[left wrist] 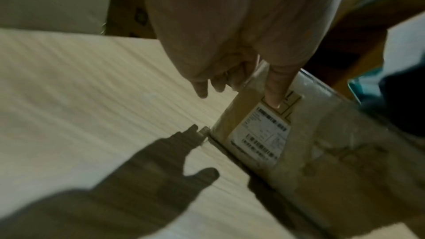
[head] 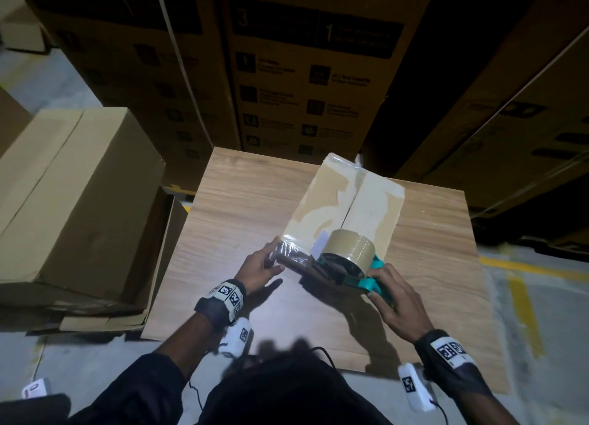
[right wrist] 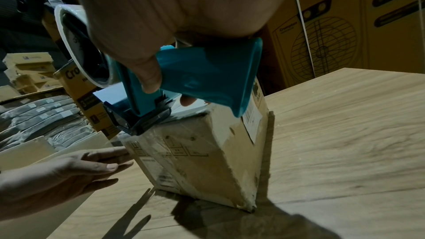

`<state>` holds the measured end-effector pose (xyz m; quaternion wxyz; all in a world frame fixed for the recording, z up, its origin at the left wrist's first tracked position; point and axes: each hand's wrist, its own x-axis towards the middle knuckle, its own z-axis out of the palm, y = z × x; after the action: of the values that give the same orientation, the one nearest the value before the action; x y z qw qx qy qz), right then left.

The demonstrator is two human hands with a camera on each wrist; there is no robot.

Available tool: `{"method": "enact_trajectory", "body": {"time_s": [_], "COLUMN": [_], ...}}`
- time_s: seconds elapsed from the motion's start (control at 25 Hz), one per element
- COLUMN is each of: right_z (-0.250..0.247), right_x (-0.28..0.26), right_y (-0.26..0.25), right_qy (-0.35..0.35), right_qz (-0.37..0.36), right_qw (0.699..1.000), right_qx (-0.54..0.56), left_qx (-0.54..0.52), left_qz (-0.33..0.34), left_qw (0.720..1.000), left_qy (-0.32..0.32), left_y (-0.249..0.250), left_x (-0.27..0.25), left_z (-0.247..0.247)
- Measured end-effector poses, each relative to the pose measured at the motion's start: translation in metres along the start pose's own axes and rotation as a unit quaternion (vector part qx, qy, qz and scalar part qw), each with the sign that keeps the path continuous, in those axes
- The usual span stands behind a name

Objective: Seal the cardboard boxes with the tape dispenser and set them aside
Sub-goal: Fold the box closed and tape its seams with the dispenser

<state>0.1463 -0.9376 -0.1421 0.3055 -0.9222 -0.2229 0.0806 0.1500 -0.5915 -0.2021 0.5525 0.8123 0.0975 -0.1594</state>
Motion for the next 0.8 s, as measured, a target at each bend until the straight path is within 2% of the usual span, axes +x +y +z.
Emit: {"method": "enact_trajectory", "body": {"time_s": [0.08, 0.12, 0.2, 0.24, 0.32, 0.4, 0.56, 0.8], "right_z": [0.001, 0.002, 0.002, 0.002, 0.002, 0.002, 0.002, -0.007], "right_x": [0.000, 0.000, 0.000, 0.000, -0.001, -0.001, -0.001, -0.002], "right_y": [0.002, 0.002, 0.003, 0.004, 0.003, 0.004, 0.003, 0.001], "right_qy": [0.001, 0.002, 0.004, 0.004, 0.003, 0.004, 0.002, -0.029], "right_qz": [0.007, 0.011, 0.013, 0.012, 0.008, 0.010, 0.008, -0.004], "right_qw": [1.000, 1.000, 1.000, 1.000, 1.000, 1.000, 1.000, 1.000], "right_qx": [0.002, 0.003, 0.004, 0.006, 0.014, 0.017, 0.016, -0.010], "left_qx": [0.126, 0.210, 0.366, 0.419, 0.464, 0.471, 0.459, 0.479], "left_qz": [0.074, 0.134, 0.241, 0.274, 0.301, 0.323, 0.362, 0.389], "left_qw": [0.988, 0.967, 0.898, 0.866, 0.833, 0.820, 0.811, 0.786], "left_qy": [0.040, 0.058, 0.035, 0.016, 0.014, 0.024, 0.001, 0.026], "left_y": [0.002, 0.003, 0.006, 0.006, 0.003, 0.007, 0.023, 0.026], "left_x": [0.000, 0.001, 0.004, 0.006, 0.005, 0.005, 0.009, 0.011], "left_z": [-0.004, -0.005, -0.001, 0.002, 0.011, 0.020, 0.035, 0.031]}}
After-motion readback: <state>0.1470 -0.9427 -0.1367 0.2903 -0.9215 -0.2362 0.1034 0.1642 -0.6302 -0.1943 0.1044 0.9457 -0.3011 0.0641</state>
